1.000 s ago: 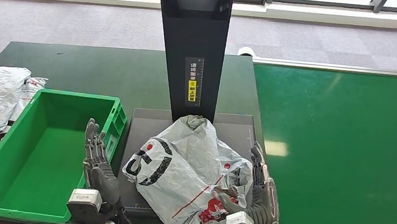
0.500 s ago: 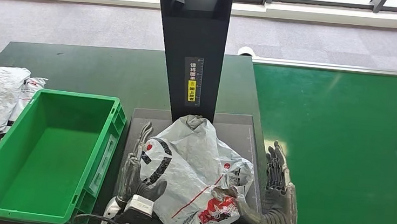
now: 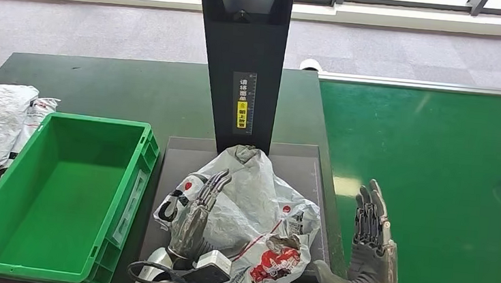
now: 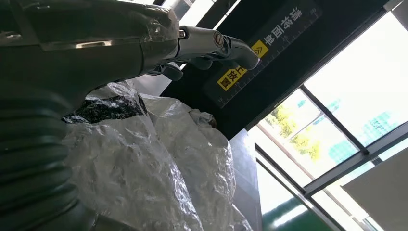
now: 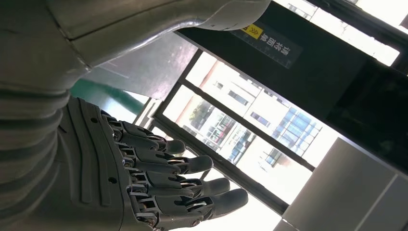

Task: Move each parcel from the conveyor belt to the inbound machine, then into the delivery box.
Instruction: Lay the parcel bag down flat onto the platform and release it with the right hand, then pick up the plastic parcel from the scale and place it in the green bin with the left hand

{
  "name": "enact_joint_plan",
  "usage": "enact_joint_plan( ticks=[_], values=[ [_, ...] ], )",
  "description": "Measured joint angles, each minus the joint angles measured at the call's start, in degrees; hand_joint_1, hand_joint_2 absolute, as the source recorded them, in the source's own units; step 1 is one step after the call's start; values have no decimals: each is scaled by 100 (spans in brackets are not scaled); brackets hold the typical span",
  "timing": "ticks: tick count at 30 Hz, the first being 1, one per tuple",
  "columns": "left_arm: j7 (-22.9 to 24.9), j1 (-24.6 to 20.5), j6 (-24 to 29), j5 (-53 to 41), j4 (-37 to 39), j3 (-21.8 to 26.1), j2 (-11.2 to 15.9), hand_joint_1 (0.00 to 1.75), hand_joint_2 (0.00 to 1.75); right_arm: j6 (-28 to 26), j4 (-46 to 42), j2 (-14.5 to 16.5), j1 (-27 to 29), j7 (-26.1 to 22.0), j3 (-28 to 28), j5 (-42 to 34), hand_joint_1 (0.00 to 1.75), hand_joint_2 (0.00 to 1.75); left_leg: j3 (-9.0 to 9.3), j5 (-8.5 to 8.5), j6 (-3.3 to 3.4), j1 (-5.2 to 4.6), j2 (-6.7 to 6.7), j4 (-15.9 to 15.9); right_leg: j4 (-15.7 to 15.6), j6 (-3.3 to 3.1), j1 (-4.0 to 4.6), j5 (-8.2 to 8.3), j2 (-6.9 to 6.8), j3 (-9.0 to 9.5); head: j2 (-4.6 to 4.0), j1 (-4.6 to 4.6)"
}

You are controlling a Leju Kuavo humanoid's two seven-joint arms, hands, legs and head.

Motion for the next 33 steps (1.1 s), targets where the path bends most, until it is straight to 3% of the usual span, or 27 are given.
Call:
enact_joint_plan(
  ticks=[6,12,16,33],
  values=[
    [761,-398,-73,-1357,699,-301,-43,0,175,-73,-247,-73,107,-2,78,26,0,175,0,0,1,-1,-1,0,0,1,-1,1,-2,2,0,0],
    [912,-681,-173,-1769,1505,-556,-86,2,175,-21,-426,-101,122,-2,101,4,0,175,0,0,1,-1,0,1,0,1,-2,1,0,1,0,0],
    [895,-778,-158,-1765,1716,-633,-104,175,175,-2,-491,-116,123,0,101,-27,0,175,1,0,1,-1,0,0,0,1,-1,1,0,1,0,0],
    [875,-793,-85,-1756,1838,-652,-109,175,175,11,-607,-123,229,0,101,-38,0,175,0,0,1,0,0,0,0,1,-1,1,-1,2,0,0]
  ],
)
